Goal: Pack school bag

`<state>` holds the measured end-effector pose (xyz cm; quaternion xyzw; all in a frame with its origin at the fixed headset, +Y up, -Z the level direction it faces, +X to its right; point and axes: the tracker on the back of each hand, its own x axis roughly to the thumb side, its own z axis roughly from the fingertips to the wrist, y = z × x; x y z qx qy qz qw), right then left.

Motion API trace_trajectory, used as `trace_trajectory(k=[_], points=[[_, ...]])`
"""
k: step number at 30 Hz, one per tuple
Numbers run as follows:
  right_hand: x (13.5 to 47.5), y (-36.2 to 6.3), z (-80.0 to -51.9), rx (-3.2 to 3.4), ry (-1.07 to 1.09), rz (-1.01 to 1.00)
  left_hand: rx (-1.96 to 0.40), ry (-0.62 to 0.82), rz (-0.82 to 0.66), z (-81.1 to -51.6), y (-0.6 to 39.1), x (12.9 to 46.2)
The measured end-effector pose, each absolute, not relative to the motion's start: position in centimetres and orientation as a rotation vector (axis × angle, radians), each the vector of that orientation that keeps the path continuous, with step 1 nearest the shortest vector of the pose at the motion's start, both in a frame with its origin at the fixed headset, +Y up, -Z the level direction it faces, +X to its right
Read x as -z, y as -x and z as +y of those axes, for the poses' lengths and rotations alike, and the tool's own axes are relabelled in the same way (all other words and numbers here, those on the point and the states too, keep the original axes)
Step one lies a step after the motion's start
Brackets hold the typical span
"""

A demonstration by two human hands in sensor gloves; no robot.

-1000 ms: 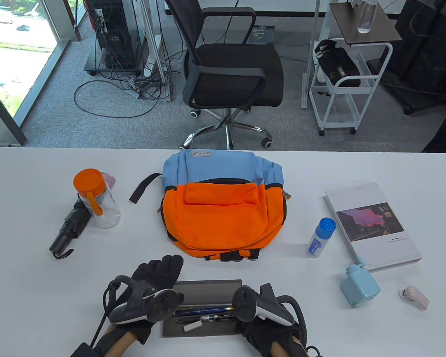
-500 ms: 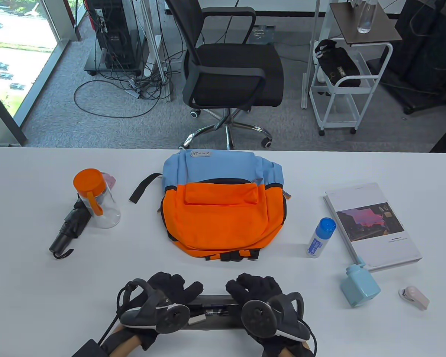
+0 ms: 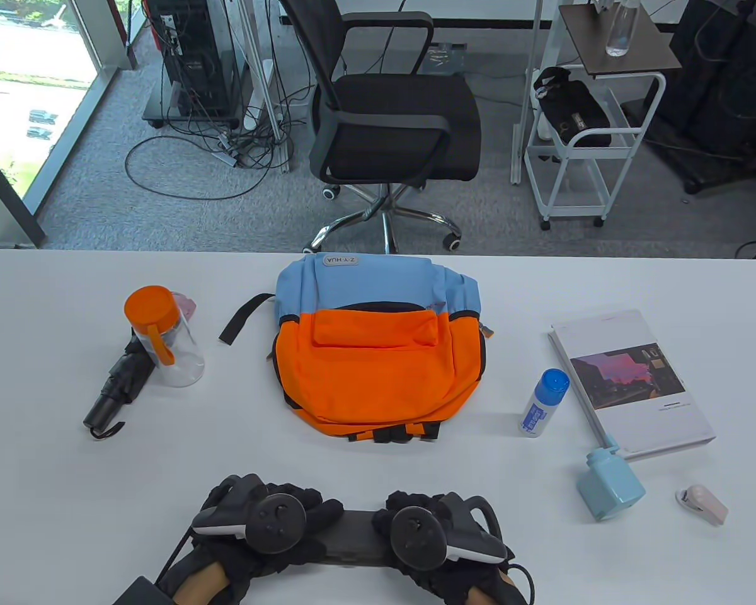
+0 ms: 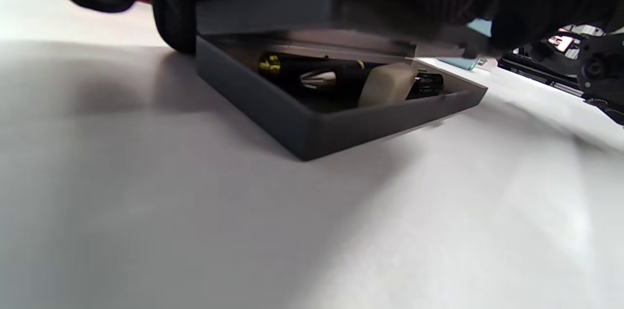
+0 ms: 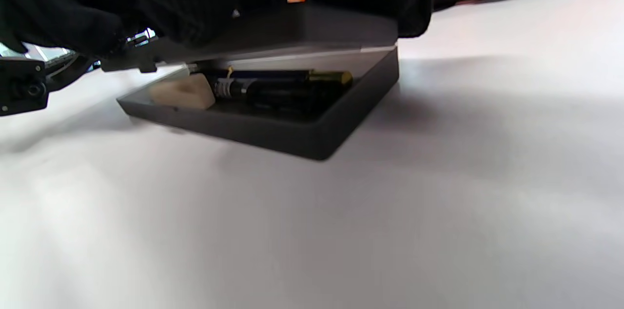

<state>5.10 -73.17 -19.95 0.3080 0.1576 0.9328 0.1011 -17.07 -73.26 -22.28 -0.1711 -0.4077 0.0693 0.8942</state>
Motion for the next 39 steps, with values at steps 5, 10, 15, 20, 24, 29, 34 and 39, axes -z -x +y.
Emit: trace_trajectory(k=[5, 10, 15, 20, 24, 29, 34, 39], points=[[20.0, -4.9, -73.6, -2.766, -0.906, 0.507, -0.054, 0.328, -0.860, -73.6, 16.6, 22.0], [20.0, -4.7, -74.0, -2.791, -0.905, 0.546, 0.038, 0.300, -0.881, -73.8, 15.9, 21.7], [20.1, -4.6, -74.0, -2.792, -0.895, 0.555, 0.037, 0.299, -0.879, -73.8, 15.9, 21.7], [20.0, -4.4, -74.1, -2.816, -0.904, 0.550, 0.055, 0.293, -0.879, -73.9, 15.7, 21.5], [20.0, -4.4, -74.1, -2.824, -0.900, 0.546, 0.067, 0.286, -0.879, -73.9, 15.7, 21.5], [20.0, -4.3, -74.0, -2.828, -0.892, 0.561, 0.058, 0.307, -0.868, -73.9, 15.7, 21.5], [20.0, -4.3, -74.0, -2.838, -0.892, 0.570, -0.030, 0.353, -0.846, -73.3, 16.0, 22.1], [20.0, -4.2, -74.0, -2.846, -0.894, 0.576, 0.019, 0.280, -0.806, -71.0, 15.8, 24.4]])
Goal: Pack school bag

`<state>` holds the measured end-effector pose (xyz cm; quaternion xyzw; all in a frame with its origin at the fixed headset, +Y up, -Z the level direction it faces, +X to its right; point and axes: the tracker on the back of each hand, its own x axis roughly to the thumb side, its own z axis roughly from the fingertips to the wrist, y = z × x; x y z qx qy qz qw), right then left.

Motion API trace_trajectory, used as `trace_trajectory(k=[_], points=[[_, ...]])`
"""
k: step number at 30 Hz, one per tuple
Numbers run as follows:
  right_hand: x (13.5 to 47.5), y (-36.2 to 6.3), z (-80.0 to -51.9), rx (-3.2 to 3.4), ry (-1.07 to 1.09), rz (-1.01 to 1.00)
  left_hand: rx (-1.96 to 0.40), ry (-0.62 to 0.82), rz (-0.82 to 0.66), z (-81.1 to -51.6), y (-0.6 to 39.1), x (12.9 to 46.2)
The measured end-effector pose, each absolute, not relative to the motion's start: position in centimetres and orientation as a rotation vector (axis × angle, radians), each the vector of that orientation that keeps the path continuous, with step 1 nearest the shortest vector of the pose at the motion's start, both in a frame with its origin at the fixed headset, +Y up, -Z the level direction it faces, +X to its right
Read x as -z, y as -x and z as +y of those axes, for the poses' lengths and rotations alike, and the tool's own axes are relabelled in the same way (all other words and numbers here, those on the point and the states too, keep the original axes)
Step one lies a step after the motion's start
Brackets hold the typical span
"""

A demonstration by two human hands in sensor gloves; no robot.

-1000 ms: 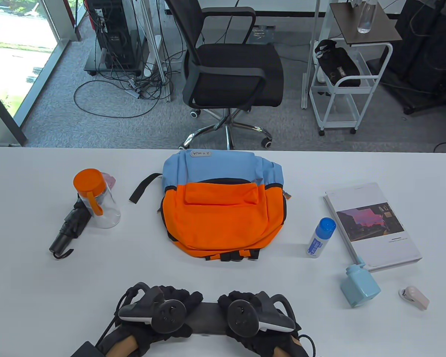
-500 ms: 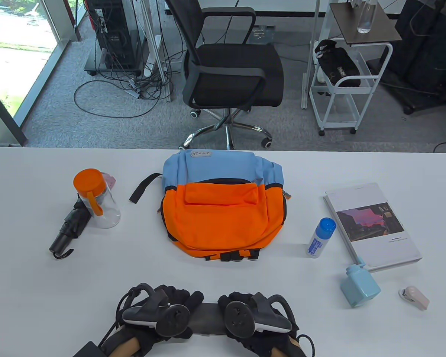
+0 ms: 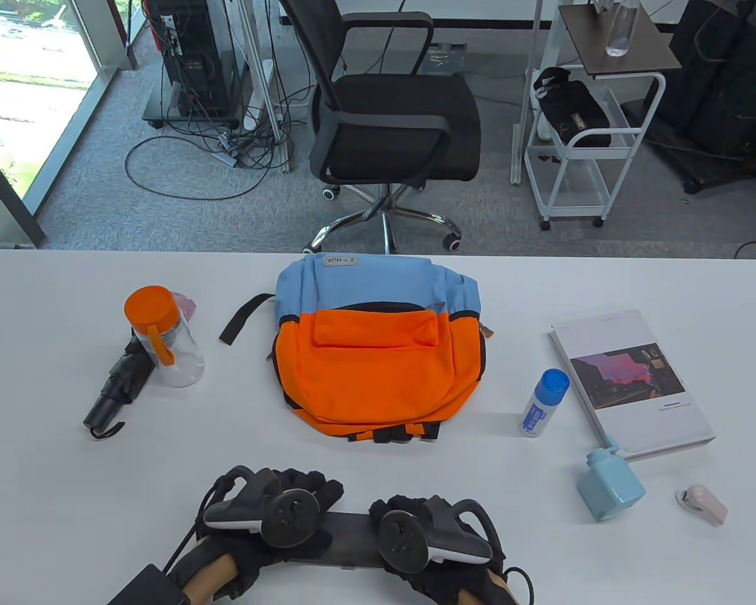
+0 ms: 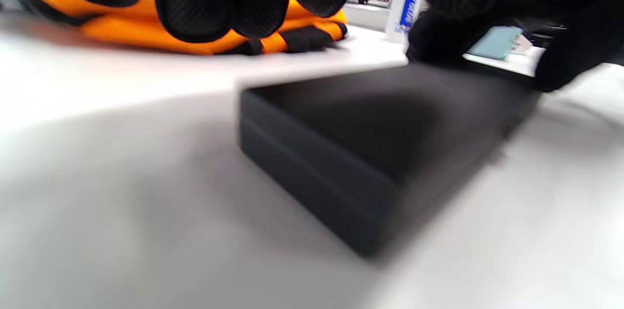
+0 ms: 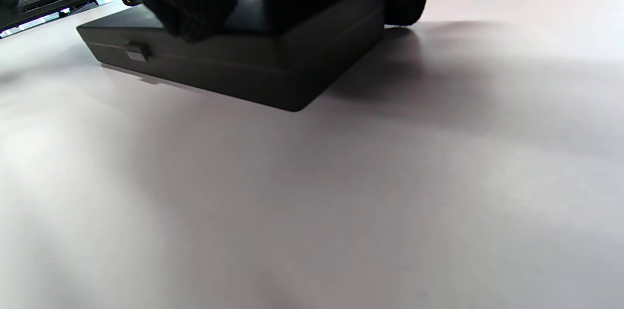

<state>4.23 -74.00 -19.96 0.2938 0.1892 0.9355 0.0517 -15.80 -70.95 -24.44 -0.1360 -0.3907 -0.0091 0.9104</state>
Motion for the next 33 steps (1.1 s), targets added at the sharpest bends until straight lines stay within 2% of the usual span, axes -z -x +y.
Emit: trace_trajectory(k=[4, 7, 12, 15, 18, 20, 22, 25, 30, 33], points=[[20.0, -4.2, -74.0, -2.842, -0.881, 0.589, 0.069, 0.177, -0.751, -68.6, 15.3, 28.0], [20.0, -4.2, -74.0, -2.841, -0.875, 0.596, 0.057, 0.086, -0.741, -68.1, 14.2, 31.0], [20.0, -4.2, -74.0, -2.839, -0.867, 0.611, 0.045, 0.132, -0.677, -70.4, 11.9, 35.6], [20.0, -4.1, -74.0, -2.842, -0.871, 0.616, 0.127, 0.274, -0.635, -72.2, 11.3, 37.2], [20.1, -4.1, -74.0, -2.840, -0.875, 0.624, 0.222, 0.232, -0.644, -73.1, 10.6, 37.3], [20.1, -4.1, -74.0, -2.840, -0.880, 0.629, 0.196, 0.181, -0.644, -72.8, 10.4, 37.4], [20.1, -4.1, -74.0, -2.843, -0.887, 0.630, 0.142, 0.156, -0.638, -71.3, 10.4, 37.7], [20.1, -4.0, -74.0, -2.850, -0.886, 0.636, 0.183, 0.125, -0.608, -68.4, 10.5, 37.8], [19.8, -3.8, -74.0, -2.922, -0.884, 0.689, 0.358, -0.124, -0.559, -62.1, 9.4, 36.8], [19.3, -3.0, -74.2, -3.104, -0.970, 0.699, 0.364, -0.230, -0.535, -59.3, 9.1, 36.8]])
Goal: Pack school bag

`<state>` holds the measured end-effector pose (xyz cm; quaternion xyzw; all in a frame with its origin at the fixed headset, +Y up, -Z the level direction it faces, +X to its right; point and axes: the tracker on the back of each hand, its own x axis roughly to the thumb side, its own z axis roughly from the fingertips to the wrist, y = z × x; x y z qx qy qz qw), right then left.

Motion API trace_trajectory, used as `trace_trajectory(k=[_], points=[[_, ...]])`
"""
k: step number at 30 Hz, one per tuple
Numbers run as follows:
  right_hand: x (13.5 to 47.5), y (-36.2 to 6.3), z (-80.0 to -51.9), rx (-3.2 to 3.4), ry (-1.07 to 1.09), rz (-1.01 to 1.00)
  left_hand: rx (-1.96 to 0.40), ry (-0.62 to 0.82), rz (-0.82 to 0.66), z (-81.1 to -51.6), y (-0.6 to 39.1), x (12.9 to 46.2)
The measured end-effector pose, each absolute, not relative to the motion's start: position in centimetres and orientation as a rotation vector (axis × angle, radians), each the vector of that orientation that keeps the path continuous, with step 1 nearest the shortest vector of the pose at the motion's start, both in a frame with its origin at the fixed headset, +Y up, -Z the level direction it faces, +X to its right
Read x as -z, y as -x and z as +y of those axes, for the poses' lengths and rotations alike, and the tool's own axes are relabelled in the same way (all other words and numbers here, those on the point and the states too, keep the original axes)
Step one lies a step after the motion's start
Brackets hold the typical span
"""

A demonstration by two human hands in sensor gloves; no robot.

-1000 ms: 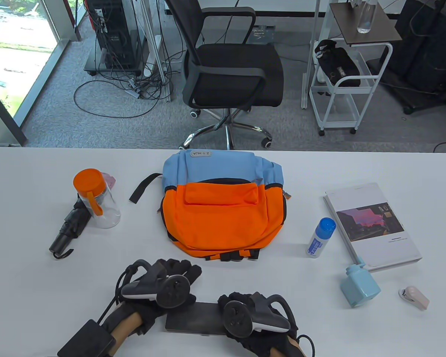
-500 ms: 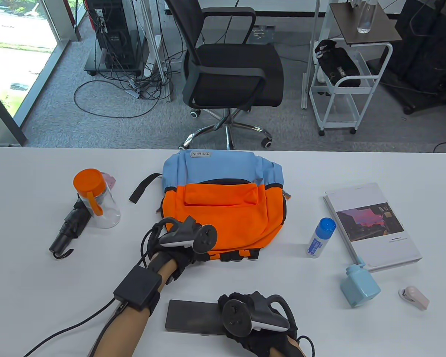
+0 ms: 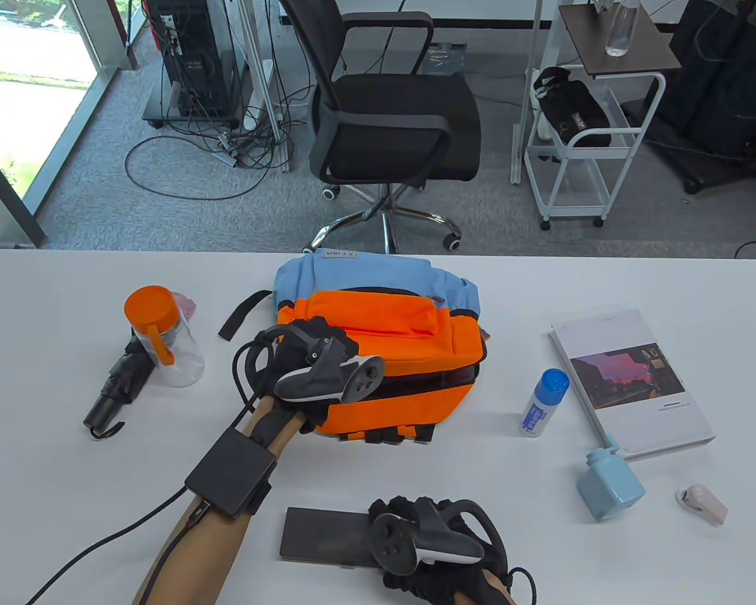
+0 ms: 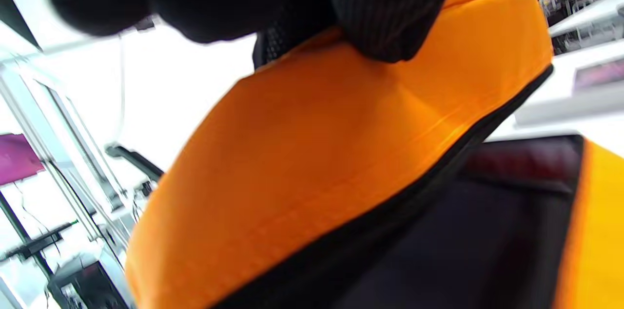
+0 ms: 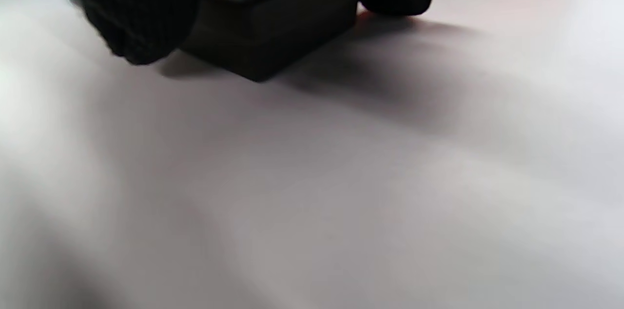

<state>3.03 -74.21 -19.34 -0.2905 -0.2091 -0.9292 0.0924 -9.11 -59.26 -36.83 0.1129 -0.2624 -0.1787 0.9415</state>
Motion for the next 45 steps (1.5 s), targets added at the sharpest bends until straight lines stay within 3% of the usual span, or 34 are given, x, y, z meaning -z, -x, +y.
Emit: trace_trajectory(k=[3, 6, 11, 14, 18, 20, 23, 27, 35, 37, 40, 45], points=[[18.4, -1.8, -73.9, 2.556, 0.944, -0.391, 0.107, -0.329, -0.474, -57.1, 10.4, 37.6], [18.1, -2.0, -72.7, 2.683, 1.048, -0.364, -0.079, -0.363, -0.430, -56.2, 11.3, 37.9], [18.5, -4.2, -68.3, 2.911, 1.039, -0.325, -0.105, -0.319, -0.455, -55.2, 11.7, 37.9], [19.4, -6.0, -65.4, 3.073, 0.906, -0.221, -0.160, -0.284, -0.459, -54.7, 12.0, 38.1], [22.1, -8.1, -62.7, 3.280, 0.552, -0.033, -0.195, -0.242, -0.476, -54.2, 12.0, 38.2], [24.0, -7.9, -62.9, 3.348, 0.330, -0.098, -0.215, -0.237, -0.479, -54.0, 12.1, 38.3], [26.5, -6.1, -64.2, 3.374, 0.185, -0.191, -0.245, -0.212, -0.481, -54.1, 12.3, 38.4], [29.7, -1.5, -67.8, 3.219, 0.077, -0.531, -0.264, -0.178, -0.494, -54.1, 12.3, 38.4], [34.8, 2.2, -69.4, 3.400, -0.037, -0.369, -0.333, -0.140, -0.516, -53.9, 13.5, 38.7], [34.4, 2.6, -69.3, 3.451, 0.008, -0.385, -0.331, -0.148, -0.516, -54.1, 13.7, 38.8], [32.4, 1.9, -67.6, 3.420, 0.119, -0.242, -0.321, -0.147, -0.507, -54.6, 14.0, 38.7], [25.8, -4.0, -63.5, 3.390, 0.142, -0.185, -0.295, -0.174, -0.475, -55.1, 14.0, 38.0]])
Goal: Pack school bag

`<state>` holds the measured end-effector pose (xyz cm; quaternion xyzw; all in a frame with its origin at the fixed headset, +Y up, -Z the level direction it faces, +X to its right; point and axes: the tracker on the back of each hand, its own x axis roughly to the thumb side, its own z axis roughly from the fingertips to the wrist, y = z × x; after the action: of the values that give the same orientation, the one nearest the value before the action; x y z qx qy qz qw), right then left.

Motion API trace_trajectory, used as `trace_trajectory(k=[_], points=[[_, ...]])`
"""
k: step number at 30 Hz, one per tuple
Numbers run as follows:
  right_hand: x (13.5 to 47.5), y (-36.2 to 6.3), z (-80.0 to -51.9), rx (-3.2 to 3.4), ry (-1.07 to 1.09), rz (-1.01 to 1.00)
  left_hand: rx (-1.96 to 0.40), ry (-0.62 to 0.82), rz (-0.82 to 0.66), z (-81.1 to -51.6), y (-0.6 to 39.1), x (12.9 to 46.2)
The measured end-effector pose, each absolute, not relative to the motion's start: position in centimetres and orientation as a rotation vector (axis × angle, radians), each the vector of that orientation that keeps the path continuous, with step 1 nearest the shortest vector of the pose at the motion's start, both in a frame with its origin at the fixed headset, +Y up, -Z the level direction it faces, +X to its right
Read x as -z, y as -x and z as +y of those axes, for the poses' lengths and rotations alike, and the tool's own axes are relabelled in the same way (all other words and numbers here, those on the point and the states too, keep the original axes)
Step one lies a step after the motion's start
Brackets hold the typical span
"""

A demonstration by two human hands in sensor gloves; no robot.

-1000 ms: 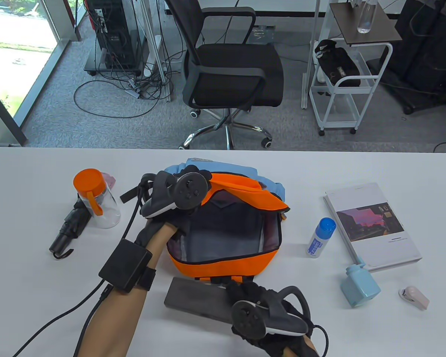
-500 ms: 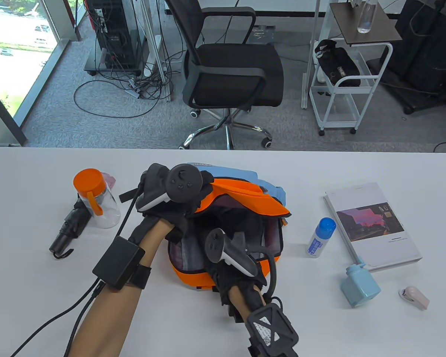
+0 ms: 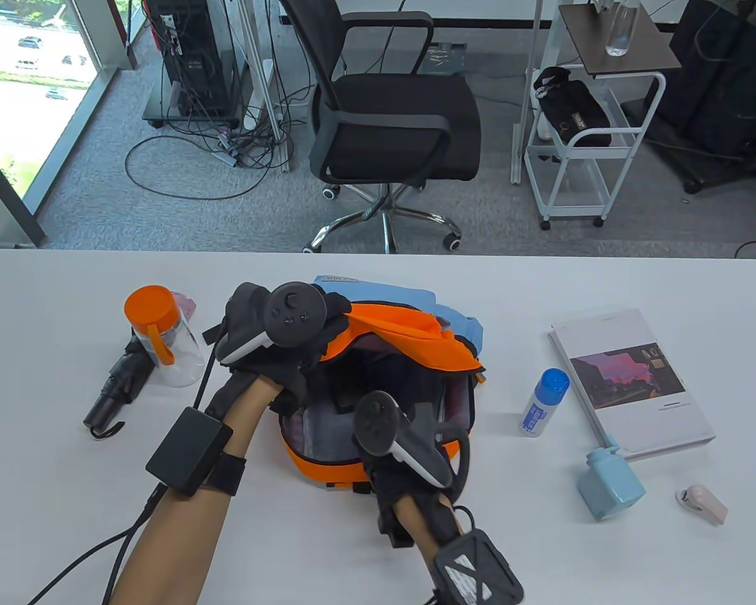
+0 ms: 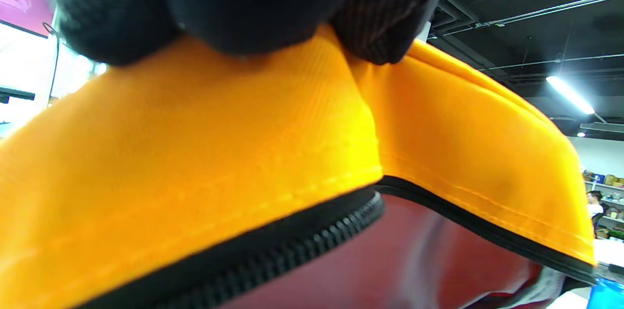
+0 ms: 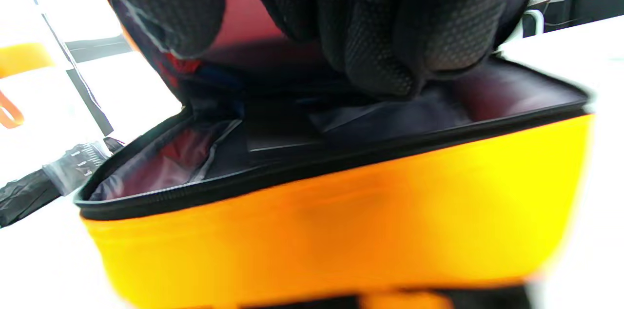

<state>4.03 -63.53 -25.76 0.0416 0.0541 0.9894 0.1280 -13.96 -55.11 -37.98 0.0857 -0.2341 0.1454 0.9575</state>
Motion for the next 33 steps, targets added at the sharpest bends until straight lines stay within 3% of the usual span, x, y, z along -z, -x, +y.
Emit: trace_trajectory(k=[5, 8, 10, 13, 16, 19, 22, 25, 29, 33], points=[[22.1, -13.1, -62.5, -3.053, 0.177, 0.312, -0.264, -0.180, -0.456, -55.5, 13.6, 37.3], [21.4, -20.0, -62.7, -3.171, 0.544, 0.288, -0.249, -0.177, -0.447, -55.7, 13.4, 37.0], [21.4, -24.1, -64.2, -3.144, 0.741, 0.225, -0.259, -0.178, -0.436, -55.8, 13.4, 36.9], [22.0, -26.8, -67.2, -3.078, 0.783, 0.363, -0.264, -0.177, -0.427, -55.8, 13.4, 36.9], [22.9, -27.2, -69.7, -3.038, 0.675, 0.343, -0.250, -0.175, -0.425, -55.8, 13.2, 37.0], [23.7, -27.1, -69.9, -3.131, 0.707, 0.179, -0.252, -0.168, -0.421, -55.8, 13.2, 37.2], [24.1, -26.7, -69.7, -3.090, 0.726, 0.568, -0.249, -0.164, -0.427, -55.8, 13.0, 37.3], [23.5, -26.2, -69.7, -2.974, 0.610, 0.720, -0.247, -0.162, -0.428, -55.8, 13.0, 37.3], [21.5, -23.5, -67.9, -2.795, 0.376, 0.601, -0.247, -0.155, -0.431, -55.7, 13.1, 37.3], [20.0, -17.3, -63.7, -2.867, 0.011, 0.397, -0.249, -0.150, -0.433, -55.8, 13.0, 37.3]])
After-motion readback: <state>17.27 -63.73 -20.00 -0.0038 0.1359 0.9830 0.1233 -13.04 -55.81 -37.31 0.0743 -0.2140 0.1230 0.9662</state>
